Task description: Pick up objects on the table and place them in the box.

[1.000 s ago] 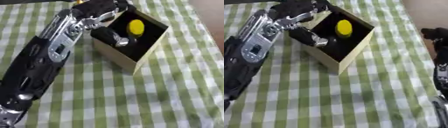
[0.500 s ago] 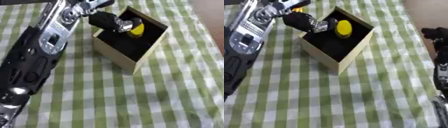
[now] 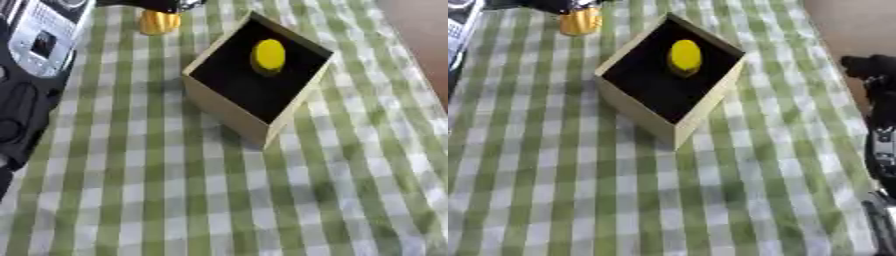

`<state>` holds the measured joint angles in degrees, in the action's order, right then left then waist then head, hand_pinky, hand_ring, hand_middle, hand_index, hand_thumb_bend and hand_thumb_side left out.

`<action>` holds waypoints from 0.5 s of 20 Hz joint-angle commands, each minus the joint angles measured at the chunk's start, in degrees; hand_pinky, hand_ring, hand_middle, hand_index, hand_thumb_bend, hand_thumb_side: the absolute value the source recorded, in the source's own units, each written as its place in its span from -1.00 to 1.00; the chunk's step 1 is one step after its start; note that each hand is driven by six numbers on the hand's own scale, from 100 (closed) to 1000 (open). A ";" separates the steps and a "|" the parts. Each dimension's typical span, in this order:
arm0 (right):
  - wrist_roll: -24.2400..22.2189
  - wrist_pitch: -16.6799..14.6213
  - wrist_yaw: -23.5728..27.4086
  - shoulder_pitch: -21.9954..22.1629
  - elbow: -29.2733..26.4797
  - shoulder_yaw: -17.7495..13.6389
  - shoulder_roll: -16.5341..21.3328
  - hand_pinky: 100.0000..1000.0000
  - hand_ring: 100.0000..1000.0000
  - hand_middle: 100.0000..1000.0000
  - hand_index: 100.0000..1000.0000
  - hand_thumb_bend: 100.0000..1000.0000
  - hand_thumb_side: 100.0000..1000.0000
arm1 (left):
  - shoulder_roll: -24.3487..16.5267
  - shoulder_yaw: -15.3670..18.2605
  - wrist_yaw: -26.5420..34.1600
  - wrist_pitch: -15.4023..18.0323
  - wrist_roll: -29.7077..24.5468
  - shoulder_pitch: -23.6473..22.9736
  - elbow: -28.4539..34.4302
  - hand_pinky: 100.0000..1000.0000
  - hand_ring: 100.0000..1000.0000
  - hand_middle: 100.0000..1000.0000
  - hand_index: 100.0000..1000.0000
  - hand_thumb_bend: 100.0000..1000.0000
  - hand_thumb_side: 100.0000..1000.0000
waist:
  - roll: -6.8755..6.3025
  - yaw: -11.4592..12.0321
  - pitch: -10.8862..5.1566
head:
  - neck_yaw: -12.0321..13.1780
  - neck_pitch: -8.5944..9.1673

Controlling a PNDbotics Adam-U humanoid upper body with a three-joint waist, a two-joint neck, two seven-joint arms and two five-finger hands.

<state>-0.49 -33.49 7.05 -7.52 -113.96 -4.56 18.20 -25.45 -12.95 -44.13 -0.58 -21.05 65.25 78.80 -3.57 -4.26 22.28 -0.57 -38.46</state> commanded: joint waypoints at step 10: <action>0.41 -1.09 -1.48 -0.62 -0.63 -0.50 1.29 0.71 0.50 0.15 0.50 -1.00 0.00 | -4.31 4.47 -4.93 0.05 4.14 2.58 -13.81 0.54 0.68 0.60 0.82 -0.26 0.14 | -0.95 -3.07 0.34 | 1.66 4.13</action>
<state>-0.15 -34.37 5.95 -7.65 -113.96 -4.71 18.42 -27.75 -9.55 -48.67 -0.43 -17.21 66.28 65.64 -4.81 -7.30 23.80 0.80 -35.31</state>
